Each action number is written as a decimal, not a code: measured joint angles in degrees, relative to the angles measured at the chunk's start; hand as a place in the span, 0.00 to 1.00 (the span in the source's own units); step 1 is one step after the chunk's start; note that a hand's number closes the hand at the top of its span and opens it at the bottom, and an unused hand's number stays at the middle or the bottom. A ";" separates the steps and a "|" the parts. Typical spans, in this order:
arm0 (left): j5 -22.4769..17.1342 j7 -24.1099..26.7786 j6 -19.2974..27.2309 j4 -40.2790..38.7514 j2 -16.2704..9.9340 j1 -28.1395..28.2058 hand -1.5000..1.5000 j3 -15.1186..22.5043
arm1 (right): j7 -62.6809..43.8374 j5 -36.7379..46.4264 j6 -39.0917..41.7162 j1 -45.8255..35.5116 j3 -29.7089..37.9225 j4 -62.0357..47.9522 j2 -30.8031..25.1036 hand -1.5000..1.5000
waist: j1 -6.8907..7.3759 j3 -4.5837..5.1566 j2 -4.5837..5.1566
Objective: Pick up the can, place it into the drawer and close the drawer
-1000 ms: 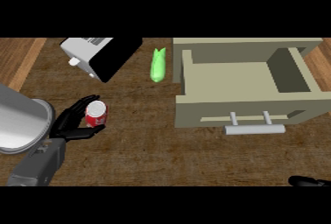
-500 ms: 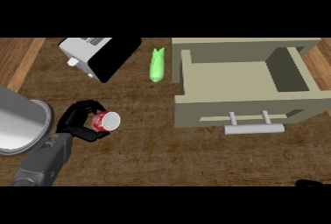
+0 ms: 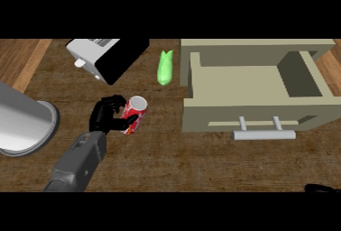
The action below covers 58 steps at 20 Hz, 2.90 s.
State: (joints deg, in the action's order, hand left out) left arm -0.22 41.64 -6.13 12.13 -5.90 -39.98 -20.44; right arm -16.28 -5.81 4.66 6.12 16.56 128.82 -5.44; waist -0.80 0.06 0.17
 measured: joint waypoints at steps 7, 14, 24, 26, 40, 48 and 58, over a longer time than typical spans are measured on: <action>-1.02 -8.37 4.08 9.31 3.99 -2.39 1.00 2.54 | 0.66 0.06 0.39 1.67 1.01 0.82 0.46 0.00 | 0.83 -0.08 -0.41; -3.92 -18.99 8.22 19.26 5.54 -6.93 1.00 9.81 | 0.72 0.70 0.11 -0.37 2.04 -0.88 -0.63 0.00 | 1.04 -0.10 -0.61; -10.22 -39.54 18.00 38.09 5.86 -12.62 1.00 21.21 | -1.09 1.27 -0.33 -1.76 1.66 -0.80 -0.97 0.00 | 0.76 -0.08 -0.56; -10.29 -43.19 20.65 39.31 5.87 -15.91 1.00 22.66 | -0.99 1.47 -0.27 -1.40 1.28 -0.22 -0.65 0.00 | 0.48 -0.09 -0.48; -14.30 -52.34 28.99 28.64 5.89 -36.46 1.00 27.36 | -2.68 1.06 -0.56 -2.77 1.33 0.98 -1.01 0.00 | -1.02 -0.10 0.10; -18.81 -52.61 31.54 19.91 5.89 -44.97 1.00 31.11 | -1.68 1.76 -0.86 -4.23 0.67 -0.45 -0.69 0.00 | -2.01 -0.16 0.40; -23.40 -49.20 36.83 10.84 5.89 -50.33 0.00 35.83 | -5.03 1.17 -1.01 -7.93 0.37 -0.41 -2.74 0.00 | -4.08 -0.21 0.94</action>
State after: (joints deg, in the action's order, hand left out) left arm -23.62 -7.55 30.70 22.96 -0.01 -90.31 15.39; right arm -21.31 -4.64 3.65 -1.81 16.93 128.41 -8.18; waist -4.88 -0.16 1.11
